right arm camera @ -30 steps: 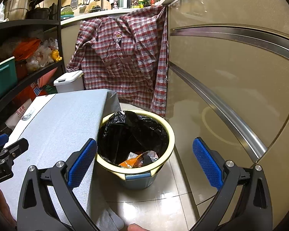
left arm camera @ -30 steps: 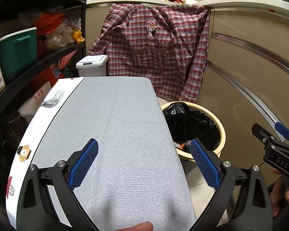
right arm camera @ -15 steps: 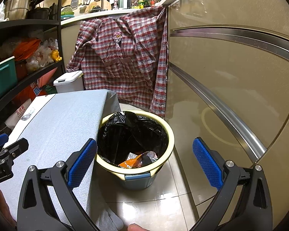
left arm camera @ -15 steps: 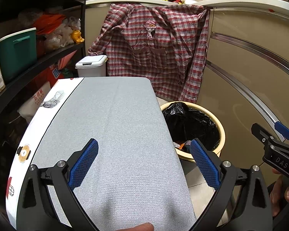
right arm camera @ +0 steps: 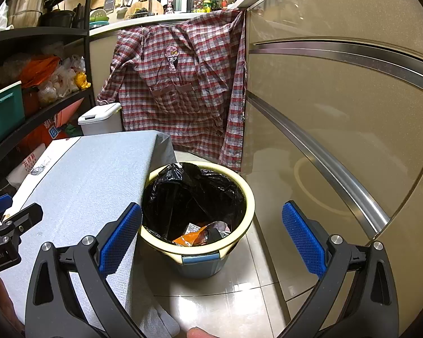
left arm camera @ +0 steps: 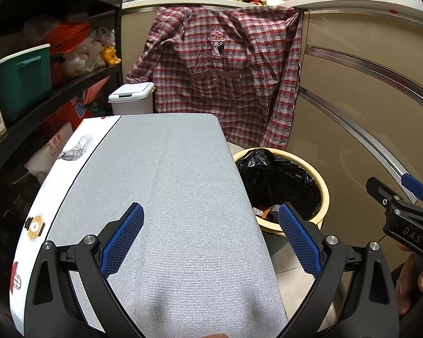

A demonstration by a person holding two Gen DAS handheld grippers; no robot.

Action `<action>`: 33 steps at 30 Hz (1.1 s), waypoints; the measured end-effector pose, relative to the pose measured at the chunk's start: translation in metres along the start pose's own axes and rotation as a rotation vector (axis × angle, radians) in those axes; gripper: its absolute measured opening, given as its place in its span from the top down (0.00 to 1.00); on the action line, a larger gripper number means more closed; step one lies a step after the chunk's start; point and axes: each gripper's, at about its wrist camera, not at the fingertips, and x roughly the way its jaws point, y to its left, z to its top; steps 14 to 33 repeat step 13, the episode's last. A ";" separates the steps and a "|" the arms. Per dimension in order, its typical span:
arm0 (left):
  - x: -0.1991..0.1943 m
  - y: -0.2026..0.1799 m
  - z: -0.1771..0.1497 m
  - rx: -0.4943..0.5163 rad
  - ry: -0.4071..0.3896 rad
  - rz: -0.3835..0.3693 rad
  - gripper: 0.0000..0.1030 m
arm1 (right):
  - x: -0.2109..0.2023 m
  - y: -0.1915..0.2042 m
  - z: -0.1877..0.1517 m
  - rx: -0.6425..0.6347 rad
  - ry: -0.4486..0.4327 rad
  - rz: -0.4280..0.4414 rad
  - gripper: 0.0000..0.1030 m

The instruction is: Collect trash

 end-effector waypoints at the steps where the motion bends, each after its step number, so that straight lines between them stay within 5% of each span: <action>1: 0.000 -0.001 0.001 0.001 -0.001 -0.001 0.10 | 0.000 0.000 0.000 0.000 0.000 0.001 0.05; 33: 0.002 0.003 -0.001 0.001 0.015 -0.003 0.10 | 0.000 0.001 0.000 -0.001 -0.001 -0.001 0.05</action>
